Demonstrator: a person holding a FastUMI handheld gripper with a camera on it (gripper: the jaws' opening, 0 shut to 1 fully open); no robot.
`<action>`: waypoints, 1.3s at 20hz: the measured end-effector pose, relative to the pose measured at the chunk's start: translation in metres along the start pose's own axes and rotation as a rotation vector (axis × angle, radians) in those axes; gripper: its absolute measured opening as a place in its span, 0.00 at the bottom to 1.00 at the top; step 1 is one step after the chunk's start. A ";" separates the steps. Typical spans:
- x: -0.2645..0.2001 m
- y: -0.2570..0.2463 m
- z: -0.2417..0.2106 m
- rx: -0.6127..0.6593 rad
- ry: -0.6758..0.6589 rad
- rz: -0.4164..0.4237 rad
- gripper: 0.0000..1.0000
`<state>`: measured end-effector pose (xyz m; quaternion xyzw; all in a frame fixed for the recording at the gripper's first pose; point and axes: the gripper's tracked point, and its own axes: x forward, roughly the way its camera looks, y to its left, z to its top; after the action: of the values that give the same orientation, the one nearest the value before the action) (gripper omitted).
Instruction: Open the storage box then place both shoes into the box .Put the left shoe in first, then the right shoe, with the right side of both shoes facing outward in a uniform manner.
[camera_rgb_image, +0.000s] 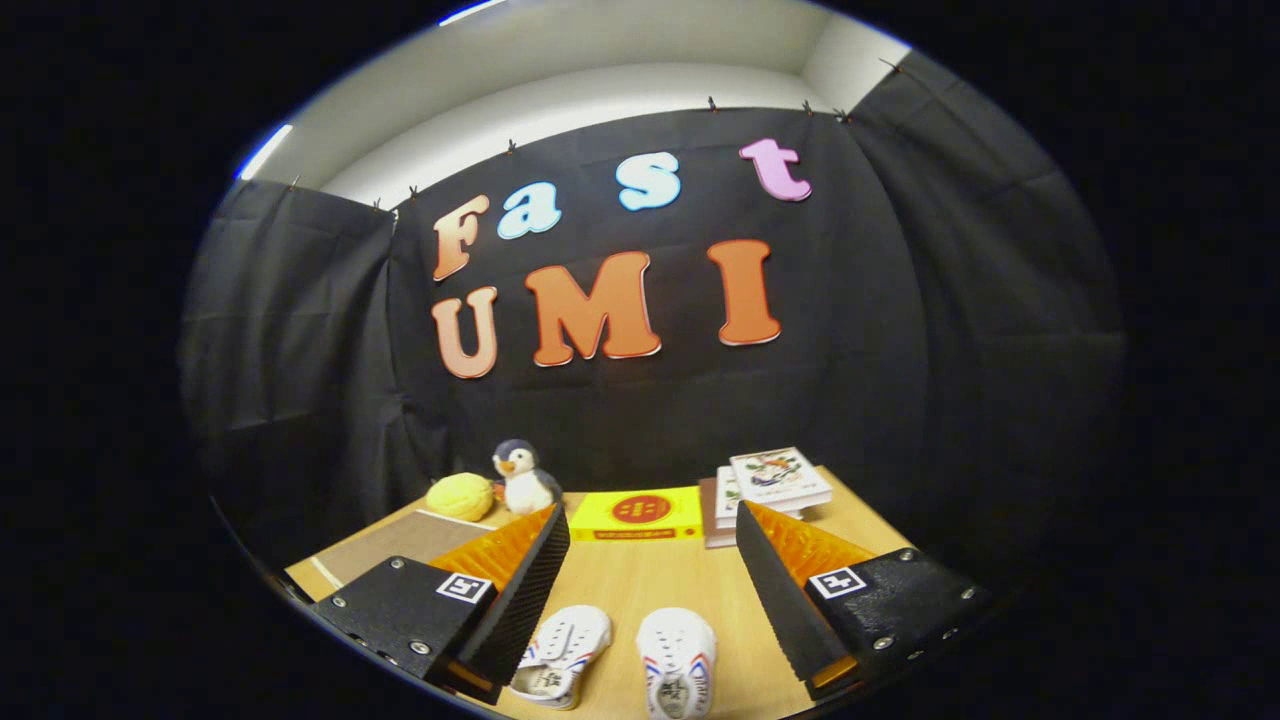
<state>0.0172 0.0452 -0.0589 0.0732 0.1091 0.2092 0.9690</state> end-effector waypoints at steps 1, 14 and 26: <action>0.004 0.015 -0.013 0.073 0.042 0.068 0.99; 0.024 0.141 -0.170 0.776 0.646 0.540 0.97; 0.027 0.204 -0.199 0.912 0.836 0.698 0.95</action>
<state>-0.0862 0.2598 -0.2174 0.4156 0.5188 0.4515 0.5952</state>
